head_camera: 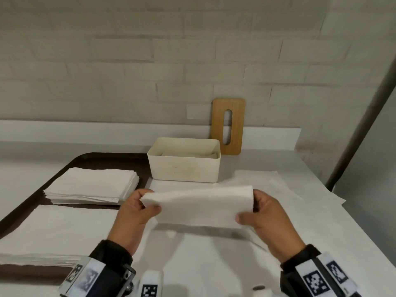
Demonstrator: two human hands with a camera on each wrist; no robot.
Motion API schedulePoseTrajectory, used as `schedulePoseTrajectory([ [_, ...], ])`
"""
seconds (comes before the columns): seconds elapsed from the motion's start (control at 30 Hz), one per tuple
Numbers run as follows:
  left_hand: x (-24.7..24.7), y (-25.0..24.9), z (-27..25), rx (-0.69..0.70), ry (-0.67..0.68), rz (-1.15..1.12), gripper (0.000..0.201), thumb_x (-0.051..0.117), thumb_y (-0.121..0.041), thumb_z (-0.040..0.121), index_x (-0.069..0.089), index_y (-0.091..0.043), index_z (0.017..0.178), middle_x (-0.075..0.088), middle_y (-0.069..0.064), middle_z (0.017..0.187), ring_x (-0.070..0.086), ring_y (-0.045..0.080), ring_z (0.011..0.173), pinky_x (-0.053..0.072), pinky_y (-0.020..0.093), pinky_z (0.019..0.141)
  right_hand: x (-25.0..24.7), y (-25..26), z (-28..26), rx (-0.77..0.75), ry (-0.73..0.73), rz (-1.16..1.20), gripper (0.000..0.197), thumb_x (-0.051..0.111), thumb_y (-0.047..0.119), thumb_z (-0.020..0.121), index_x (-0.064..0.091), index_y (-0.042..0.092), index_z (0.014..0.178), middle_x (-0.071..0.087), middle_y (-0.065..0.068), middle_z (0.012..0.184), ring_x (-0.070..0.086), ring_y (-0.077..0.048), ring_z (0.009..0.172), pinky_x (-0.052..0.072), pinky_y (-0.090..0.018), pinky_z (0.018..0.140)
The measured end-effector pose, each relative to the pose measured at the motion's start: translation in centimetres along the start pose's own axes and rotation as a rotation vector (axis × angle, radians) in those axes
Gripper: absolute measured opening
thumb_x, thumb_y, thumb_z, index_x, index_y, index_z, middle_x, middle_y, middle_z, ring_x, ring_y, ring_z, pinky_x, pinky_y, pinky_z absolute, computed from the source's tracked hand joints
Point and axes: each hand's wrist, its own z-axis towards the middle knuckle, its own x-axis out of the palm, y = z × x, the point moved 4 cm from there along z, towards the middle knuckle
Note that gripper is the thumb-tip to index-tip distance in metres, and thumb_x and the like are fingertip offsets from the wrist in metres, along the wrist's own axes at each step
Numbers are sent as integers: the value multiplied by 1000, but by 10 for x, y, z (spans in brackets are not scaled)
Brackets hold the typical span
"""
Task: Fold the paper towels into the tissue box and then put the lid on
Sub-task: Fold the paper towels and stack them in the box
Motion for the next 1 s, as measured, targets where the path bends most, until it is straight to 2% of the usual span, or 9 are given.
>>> schedulePoseTrajectory([
  [0.07, 9, 8, -2, -41, 48, -21, 38, 58, 20, 66, 55, -13, 84, 61, -1, 73, 58, 12, 66, 49, 14, 54, 5, -18, -3, 77, -31, 10, 40, 63, -7, 50, 61, 15, 83, 64, -3, 86, 59, -22, 77, 47, -30, 62],
  [0.13, 16, 15, -5, -82, 76, 4, 38, 56, 9, 58, 56, -14, 88, 58, 2, 82, 55, 15, 73, 49, 17, 57, 9, -31, -4, 143, -67, 6, 46, 55, 2, 42, 59, 18, 85, 57, -1, 85, 51, -19, 74, 40, -26, 57],
  [0.3, 25, 12, -11, -72, 92, 68, 34, 52, -2, 49, 54, -12, 81, 53, 6, 81, 50, 19, 75, 42, 26, 63, 15, -35, -3, 154, -121, 39, 25, 60, -2, 48, 56, 19, 61, 54, -2, 65, 46, -19, 61, 36, -22, 50],
  [0.47, 21, 3, -4, -32, 71, 76, 32, 57, 13, 60, 52, -14, 77, 50, 5, 81, 49, 17, 73, 46, 18, 53, 17, -23, -2, 87, -108, 96, 26, 58, -2, 46, 54, 21, 57, 50, 2, 62, 43, -14, 56, 34, -24, 48],
  [0.6, 19, 18, 0, -132, 90, 198, 40, 46, 0, 44, 53, -12, 82, 51, 10, 84, 49, 23, 80, 43, 28, 62, 16, -40, 1, 167, -138, 100, 35, 53, -1, 40, 56, 15, 71, 54, -4, 71, 48, -19, 63, 38, -25, 52],
  [0.7, 21, 25, 3, -161, 74, 243, 34, 47, 7, 52, 55, -7, 82, 55, 16, 84, 52, 34, 86, 44, 39, 74, 17, -41, 4, 164, -150, 102, 27, 51, -1, 39, 54, 14, 62, 50, -3, 63, 45, -18, 60, 36, -24, 52],
  [0.77, 21, 17, 4, -125, 51, 228, 27, 46, 13, 57, 51, -8, 73, 51, 14, 76, 49, 29, 78, 41, 38, 73, 17, -32, 6, 107, -142, 104, 21, 50, 0, 41, 50, 15, 57, 47, 1, 58, 41, -14, 57, 33, -22, 50],
  [0.83, 19, 10, 4, -112, 45, 183, 30, 45, 5, 46, 50, -9, 72, 49, 11, 74, 47, 25, 74, 39, 34, 70, 17, -27, 6, 78, -108, 99, 21, 49, 1, 43, 50, 16, 58, 47, 3, 57, 42, -11, 55, 34, -19, 48],
  [1.0, 16, 27, 2, -195, 93, 198, 56, 45, 2, 41, 60, -10, 94, 64, 17, 96, 58, 34, 94, 49, 44, 81, 19, -44, 5, 166, -86, 49, 31, 51, -2, 42, 56, 16, 66, 51, -2, 63, 47, -16, 55, 37, -23, 47],
])
